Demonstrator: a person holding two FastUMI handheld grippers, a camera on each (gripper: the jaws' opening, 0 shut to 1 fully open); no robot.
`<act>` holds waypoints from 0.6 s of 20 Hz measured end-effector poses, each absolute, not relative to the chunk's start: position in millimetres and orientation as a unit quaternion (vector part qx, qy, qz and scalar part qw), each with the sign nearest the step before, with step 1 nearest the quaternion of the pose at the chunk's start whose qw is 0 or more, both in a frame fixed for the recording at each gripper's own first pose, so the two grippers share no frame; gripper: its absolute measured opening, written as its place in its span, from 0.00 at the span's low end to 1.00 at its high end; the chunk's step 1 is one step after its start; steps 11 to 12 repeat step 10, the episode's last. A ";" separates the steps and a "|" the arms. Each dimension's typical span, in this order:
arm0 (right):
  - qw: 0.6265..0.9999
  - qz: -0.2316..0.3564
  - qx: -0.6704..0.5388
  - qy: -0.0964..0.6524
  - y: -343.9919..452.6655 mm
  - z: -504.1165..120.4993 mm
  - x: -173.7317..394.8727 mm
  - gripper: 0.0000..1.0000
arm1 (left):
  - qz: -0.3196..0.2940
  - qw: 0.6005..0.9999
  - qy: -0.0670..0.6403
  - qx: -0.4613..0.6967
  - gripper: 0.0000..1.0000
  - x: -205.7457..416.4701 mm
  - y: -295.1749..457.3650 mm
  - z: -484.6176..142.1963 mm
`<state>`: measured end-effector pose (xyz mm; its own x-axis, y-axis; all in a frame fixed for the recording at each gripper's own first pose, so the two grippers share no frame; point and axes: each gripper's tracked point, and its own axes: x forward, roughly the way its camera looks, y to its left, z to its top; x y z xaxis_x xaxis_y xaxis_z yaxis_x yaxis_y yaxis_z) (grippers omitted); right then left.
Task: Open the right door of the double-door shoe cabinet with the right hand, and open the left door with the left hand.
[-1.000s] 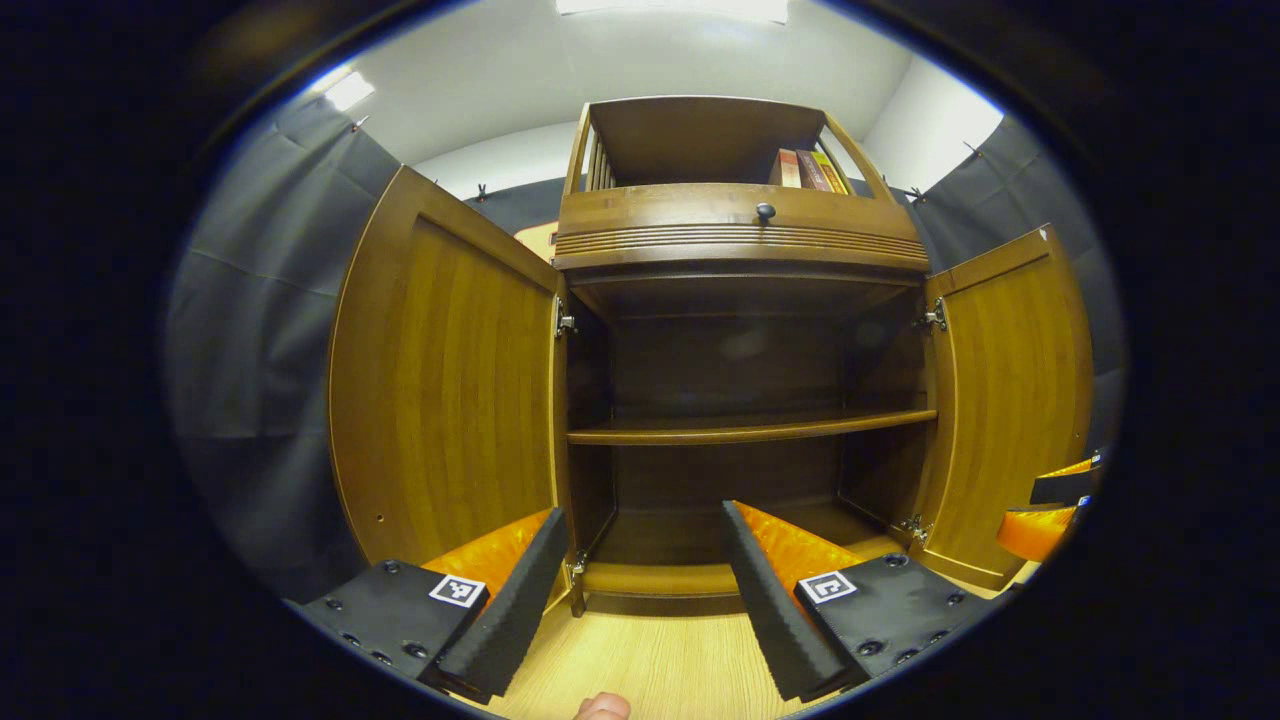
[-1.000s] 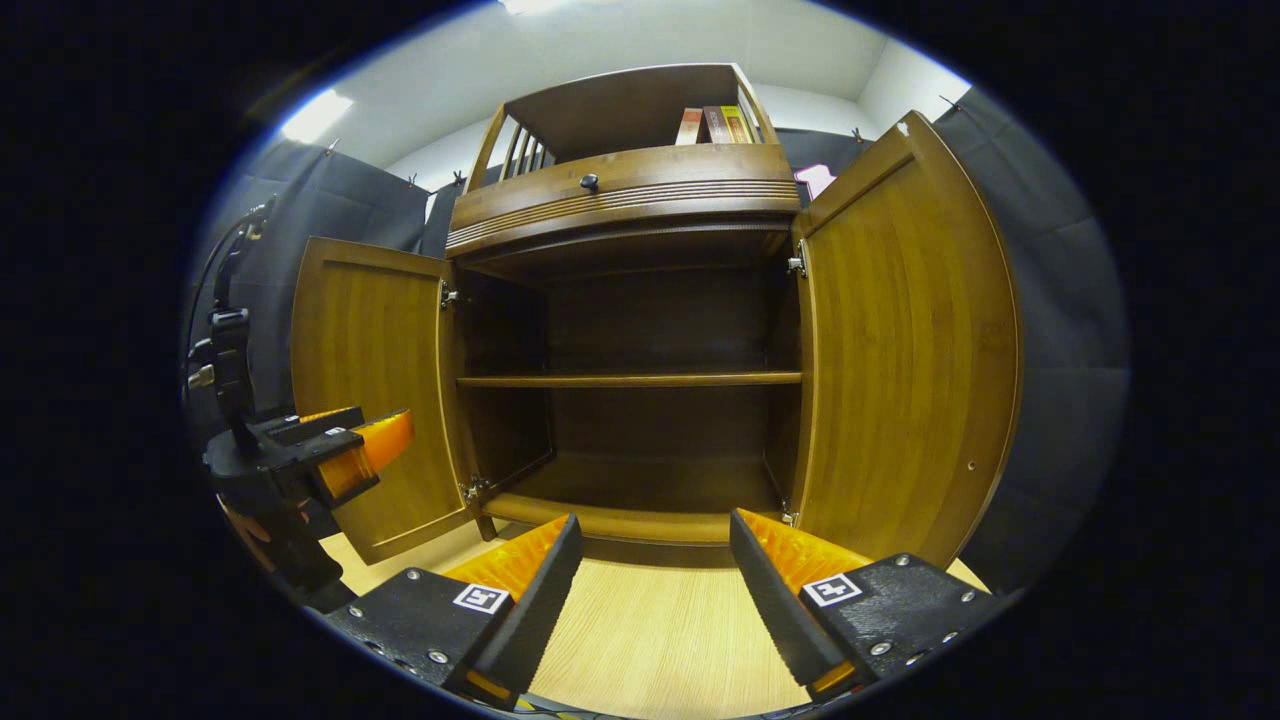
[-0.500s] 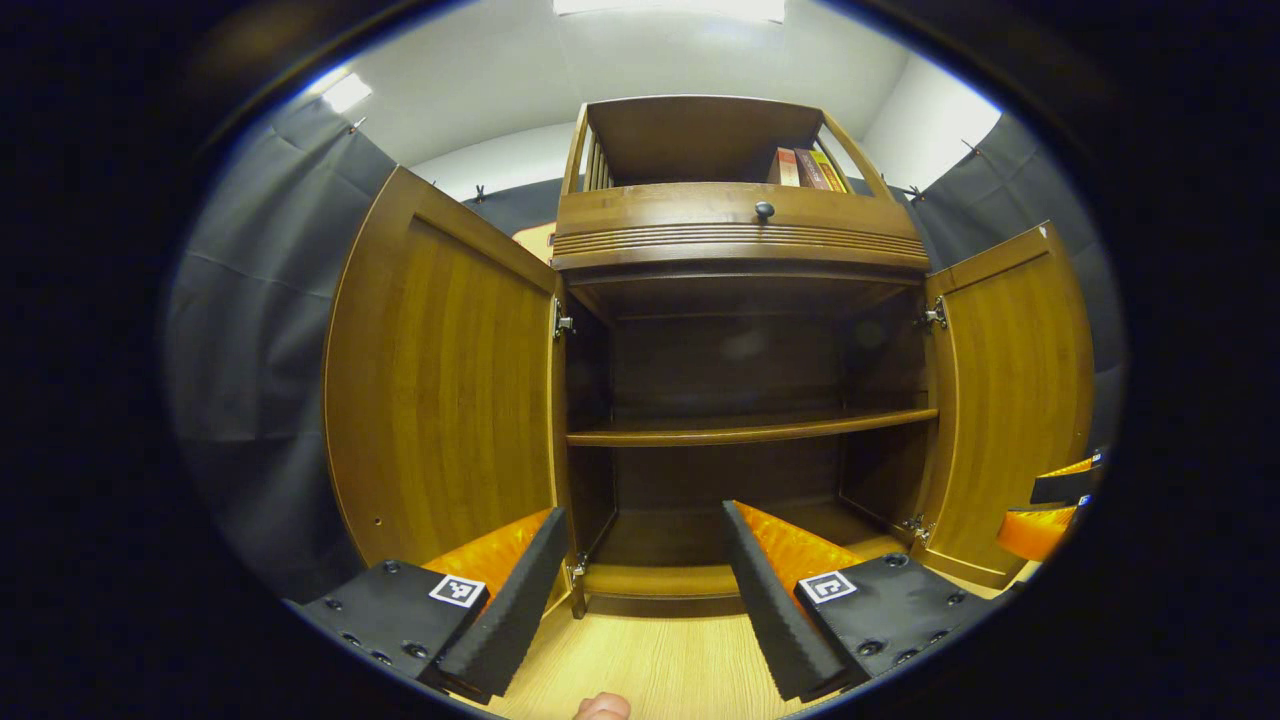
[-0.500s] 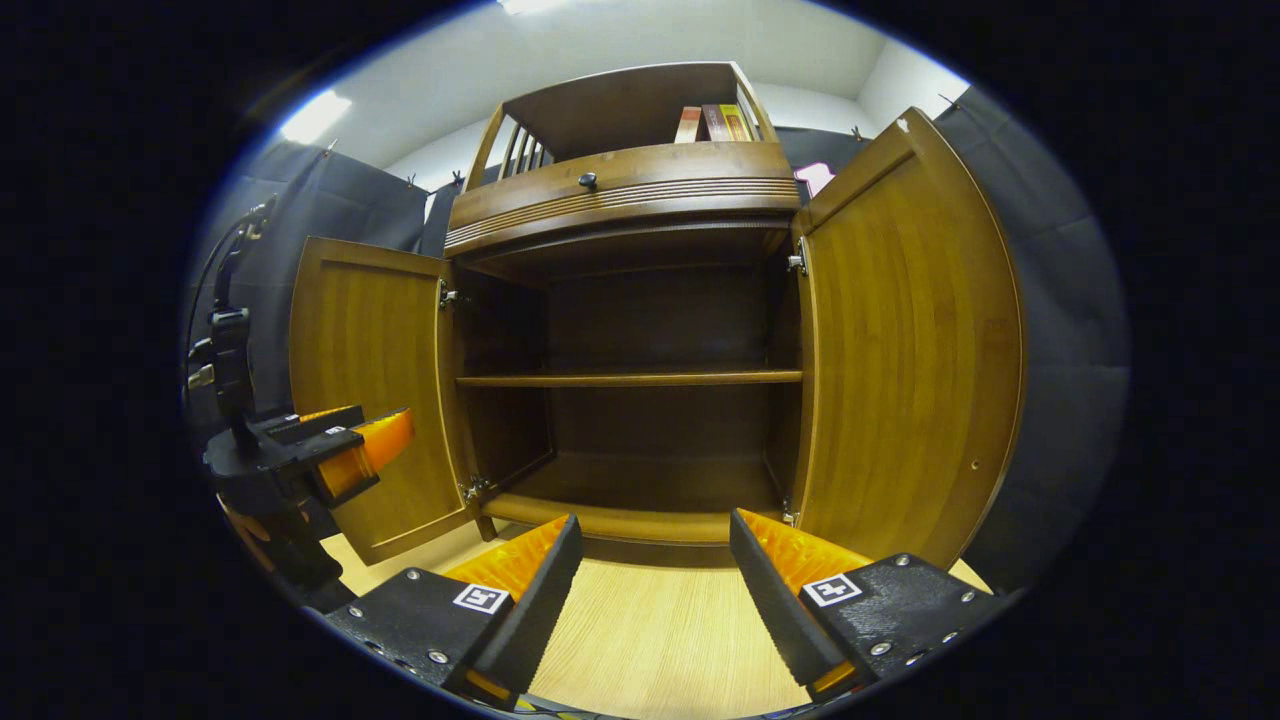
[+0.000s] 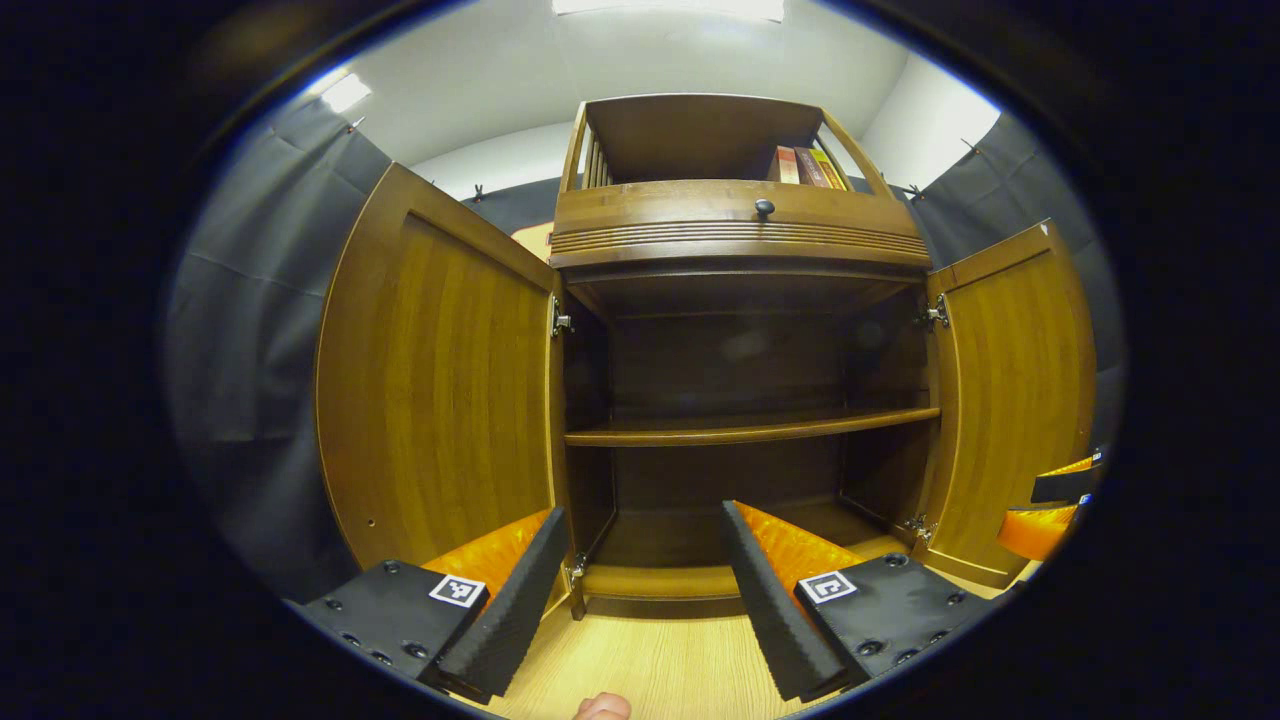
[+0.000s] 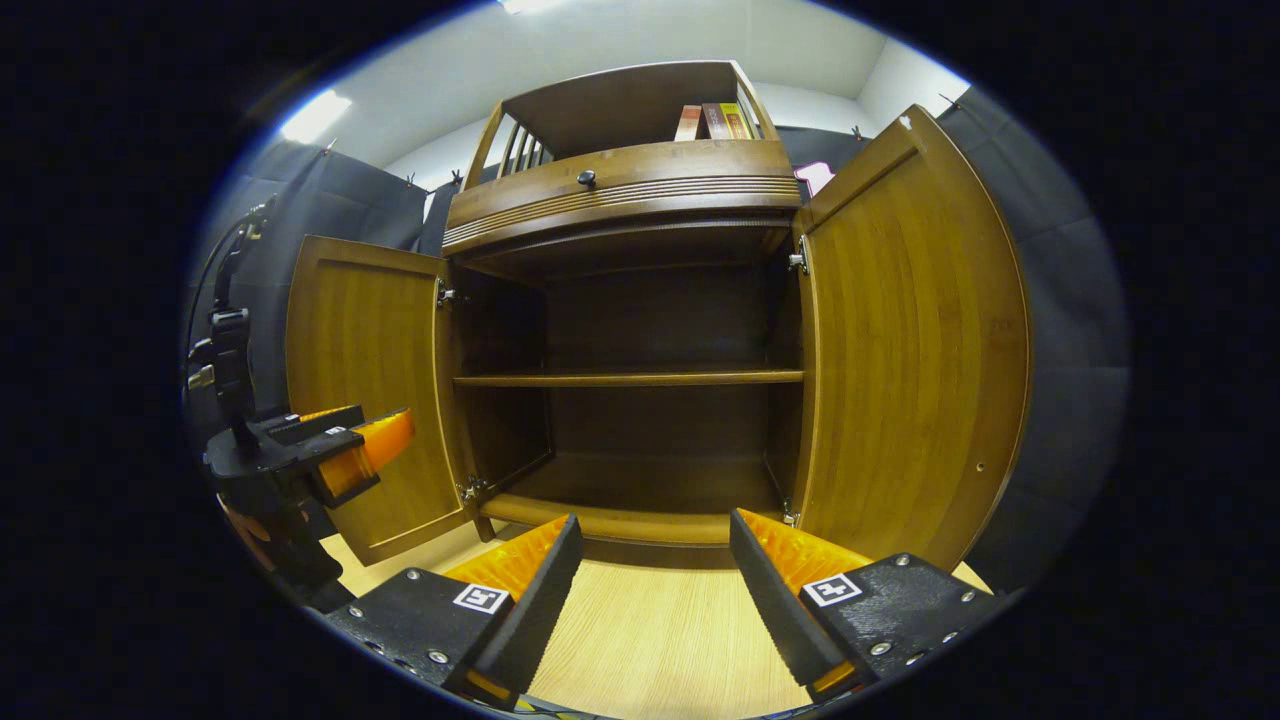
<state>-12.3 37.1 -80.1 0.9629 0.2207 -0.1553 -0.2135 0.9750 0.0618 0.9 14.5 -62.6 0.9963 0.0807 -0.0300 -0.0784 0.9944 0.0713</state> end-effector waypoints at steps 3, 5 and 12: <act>0.991 0.109 0.023 0.080 37.7 -79.5 -9.5 0.92 | 0.039 0.998 0.017 0.035 0.99 3.4 15.2 -63.7; 0.990 0.109 0.023 0.080 38.6 -80.3 -7.8 1.00 | 0.039 0.998 0.016 0.036 0.99 1.5 20.4 -65.4; 0.991 0.110 0.023 0.079 40.8 -79.7 -3.7 1.00 | 0.038 0.999 0.014 0.037 0.99 2.9 21.1 -64.9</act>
